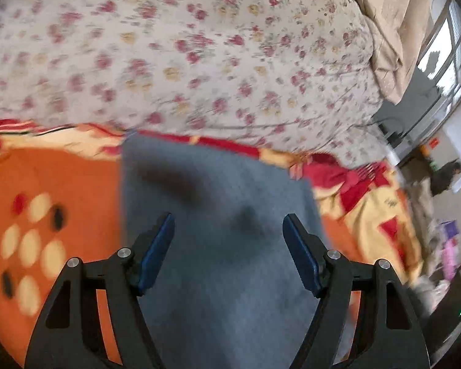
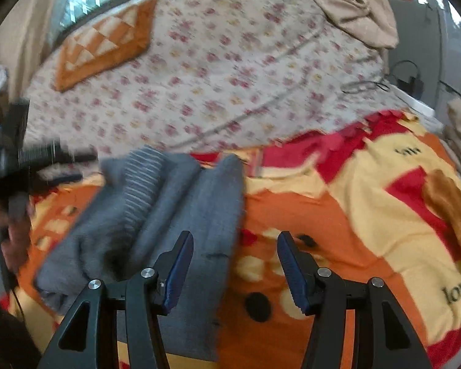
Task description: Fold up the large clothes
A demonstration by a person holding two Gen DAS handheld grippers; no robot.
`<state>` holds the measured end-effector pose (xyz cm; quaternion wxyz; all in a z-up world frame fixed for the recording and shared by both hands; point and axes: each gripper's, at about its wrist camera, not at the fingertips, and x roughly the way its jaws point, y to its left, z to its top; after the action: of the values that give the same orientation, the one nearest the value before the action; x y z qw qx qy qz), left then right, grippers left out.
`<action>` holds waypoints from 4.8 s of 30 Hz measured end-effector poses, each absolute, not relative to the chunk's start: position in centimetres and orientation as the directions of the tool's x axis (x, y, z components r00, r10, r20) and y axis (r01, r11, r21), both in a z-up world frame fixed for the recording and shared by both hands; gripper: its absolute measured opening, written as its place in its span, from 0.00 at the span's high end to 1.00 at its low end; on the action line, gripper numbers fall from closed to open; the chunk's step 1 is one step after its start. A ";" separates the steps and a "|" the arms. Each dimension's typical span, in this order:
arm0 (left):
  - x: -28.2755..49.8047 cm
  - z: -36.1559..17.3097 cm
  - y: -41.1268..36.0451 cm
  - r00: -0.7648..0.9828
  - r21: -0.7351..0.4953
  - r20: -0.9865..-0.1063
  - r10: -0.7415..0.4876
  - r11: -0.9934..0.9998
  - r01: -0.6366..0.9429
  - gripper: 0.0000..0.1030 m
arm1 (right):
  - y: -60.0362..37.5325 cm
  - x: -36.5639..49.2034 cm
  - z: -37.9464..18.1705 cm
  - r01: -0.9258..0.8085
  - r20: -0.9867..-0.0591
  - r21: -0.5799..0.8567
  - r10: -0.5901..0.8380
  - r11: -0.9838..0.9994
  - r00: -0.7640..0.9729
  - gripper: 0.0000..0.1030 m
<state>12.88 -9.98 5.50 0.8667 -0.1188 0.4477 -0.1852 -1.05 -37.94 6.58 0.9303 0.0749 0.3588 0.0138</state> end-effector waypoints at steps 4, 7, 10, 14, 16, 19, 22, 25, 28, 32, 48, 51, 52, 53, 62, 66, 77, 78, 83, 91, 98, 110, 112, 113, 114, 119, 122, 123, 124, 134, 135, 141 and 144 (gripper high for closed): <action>7.8 4.2 -8.7 0.512 -0.341 -0.766 -0.390 0.921 0.191 0.29 | -37.0 -1.0 7.2 -0.091 -0.592 0.344 0.291 0.935 0.752 0.47; 5.0 2.3 -9.2 0.470 -0.294 -0.808 -0.355 0.935 0.200 0.29 | -36.6 1.1 7.0 -0.143 -0.547 0.477 0.419 0.867 0.725 0.38; 3.7 0.9 -9.4 0.460 -0.281 -0.817 -0.348 0.937 0.210 0.27 | -36.0 5.1 5.6 -0.150 -0.553 0.601 0.543 0.785 0.631 0.33; 3.8 -0.3 -9.1 0.418 -0.337 -0.820 -0.391 0.920 0.199 0.24 | -35.4 9.2 2.4 -0.072 -0.613 0.646 0.573 0.760 0.543 0.33; 4.1 -0.8 -8.9 0.395 -0.373 -0.819 -0.417 0.909 0.187 0.24 | -34.5 10.3 0.2 -0.081 -0.613 0.689 0.639 0.720 0.465 0.33; 4.5 -1.2 -8.7 0.372 -0.412 -0.816 -0.443 0.896 0.165 0.22 | -33.5 10.6 0.5 -0.137 -0.596 0.681 0.654 0.719 0.467 0.39; 4.5 -0.9 -8.9 0.377 -0.406 -0.816 -0.439 0.898 0.168 0.22 | -31.9 11.1 1.0 -0.216 -0.594 0.640 0.653 0.738 0.469 0.41; 4.3 -0.8 -9.2 0.397 -0.374 -0.819 -0.415 0.910 0.182 0.22 | -30.7 11.9 -0.1 -0.176 -0.704 0.509 0.525 0.842 0.479 0.43; 4.1 -0.8 -9.7 0.417 -0.339 -0.824 -0.384 0.923 0.182 0.21 | -30.3 11.9 -0.5 -0.167 -0.707 0.501 0.513 0.849 0.486 0.43; 4.0 -0.8 -10.0 0.427 -0.315 -0.827 -0.364 0.931 0.185 0.21 | -29.0 11.6 -0.8 -0.203 -0.729 0.445 0.484 0.872 0.483 0.41; 4.4 -1.2 -9.6 0.404 -0.343 -0.833 -0.377 0.926 0.157 0.20 | -30.1 10.7 -0.2 -0.219 -0.699 0.470 0.512 0.855 0.499 0.65; 4.4 -1.2 -9.6 0.391 -0.353 -0.839 -0.379 0.925 0.140 0.20 | -29.9 11.0 -1.0 -0.206 -0.724 0.462 0.501 0.862 0.474 0.69; 4.4 -0.8 -9.5 0.395 -0.356 -0.837 -0.378 0.925 0.132 0.20 | -30.0 10.9 -0.6 -0.217 -0.710 0.464 0.507 0.859 0.488 0.74; 4.3 -0.3 -9.3 0.410 -0.357 -0.831 -0.376 0.926 0.126 0.20 | -30.0 10.7 0.1 -0.241 -0.687 0.472 0.525 0.848 0.502 0.84; 2.5 5.1 -6.1 0.673 -0.334 -0.686 -0.276 0.941 0.045 0.21 | -34.8 9.4 5.2 -0.268 -0.574 0.480 0.530 0.835 0.624 0.89; 2.4 5.1 -6.4 0.638 -0.335 -0.717 -0.282 0.941 0.040 0.21 | -37.9 9.8 4.4 -0.215 -0.595 0.494 0.508 0.842 0.622 0.89; 2.1 4.3 -11.2 0.602 -0.315 -0.685 -0.409 0.912 0.262 0.21 | -40.6 10.5 -1.0 -0.024 -0.660 0.649 0.578 0.761 0.480 0.66; 1.9 4.2 -11.5 0.613 -0.301 -0.675 -0.411 0.912 0.280 0.21 | -40.8 10.0 -0.4 -0.021 -0.657 0.648 0.572 0.762 0.490 0.66; 1.4 4.8 -11.1 0.662 -0.299 -0.608 -0.438 0.899 0.320 0.21 | -42.2 3.3 5.4 -0.124 -0.583 0.540 0.477 0.832 0.658 0.66; 1.2 4.3 -12.1 0.652 -0.215 -0.633 -0.418 0.903 0.371 0.91 | -34.3 -3.2 8.7 -0.407 -0.537 0.090 0.389 0.909 0.748 0.90; 0.6 -0.7 -16.2 0.524 0.037 -0.813 -0.254 0.876 0.482 0.92 | -34.4 0.6 1.0 -0.314 -0.847 0.150 0.286 0.937 0.448 0.96; 0.4 2.4 -14.9 0.540 -0.151 -0.741 -0.400 0.882 0.446 0.93 | -36.2 -1.6 6.6 -0.325 -0.625 0.297 0.440 0.898 0.645 0.95; -0.3 3.3 -15.5 0.561 -0.149 -0.708 -0.428 0.868 0.474 0.93 | -35.8 -0.5 5.3 -0.294 -0.684 0.313 0.429 0.903 0.590 0.94; -0.4 3.1 -15.7 0.551 -0.142 -0.719 -0.424 0.865 0.481 0.93 | -35.5 0.3 3.5 -0.265 -0.764 0.291 0.390 0.919 0.514 0.94; -0.2 2.5 -16.2 0.519 -0.136 -0.750 -0.410 0.864 0.485 0.93 | -35.1 1.0 1.3 -0.240 -0.837 0.266 0.347 0.934 0.423 0.94; 0.9 0.6 -16.8 0.430 -0.164 -0.817 -0.384 0.870 0.465 0.93 | -34.6 0.4 2.2 -0.254 -0.829 0.258 0.349 0.932 0.436 0.91; 1.2 1.8 -15.6 0.441 -0.231 -0.786 -0.434 0.867 0.442 0.93 | -35.8 0.1 5.0 -0.235 -0.723 0.244 0.338 0.941 0.602 0.90; 1.2 2.5 -15.3 0.464 -0.235 -0.767 -0.443 0.868 0.438 0.93 | -36.6 0.0 6.3 -0.202 -0.664 0.260 0.327 0.944 0.673 0.89; 1.5 3.3 -14.9 0.498 -0.241 -0.742 -0.448 0.872 0.426 0.93 | -37.2 0.2 6.9 -0.169 -0.623 0.276 0.310 0.946 0.718 0.89; 11.6 5.8 -14.7 0.631 -0.321 -0.689 -0.358 0.930 0.177 0.57 | -33.2 12.5 9.1 -0.025 -0.652 0.303 0.227 0.953 0.723 0.86; 12.3 5.1 -14.9 0.627 -0.323 -0.696 -0.350 0.932 0.162 0.57 | -32.8 13.7 7.9 -0.028 -0.672 0.298 0.231 0.954 0.704 0.86; 14.0 -1.7 -16.9 0.519 -0.298 -0.783 -0.344 0.939 0.172 0.51 | -34.3 17.4 -1.9 0.008 -0.845 0.207 0.174 0.978 0.505 0.86; 13.6 -1.2 -17.3 0.512 -0.319 -0.766 -0.389 0.921 0.222 0.33 | -35.0 17.3 -1.8 0.006 -0.834 0.260 0.221 0.966 0.506 0.86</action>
<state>13.64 -17.31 -1.17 0.8648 -0.0905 0.4614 -0.1765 17.34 -35.00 -1.83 0.8601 0.1153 0.4930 0.0626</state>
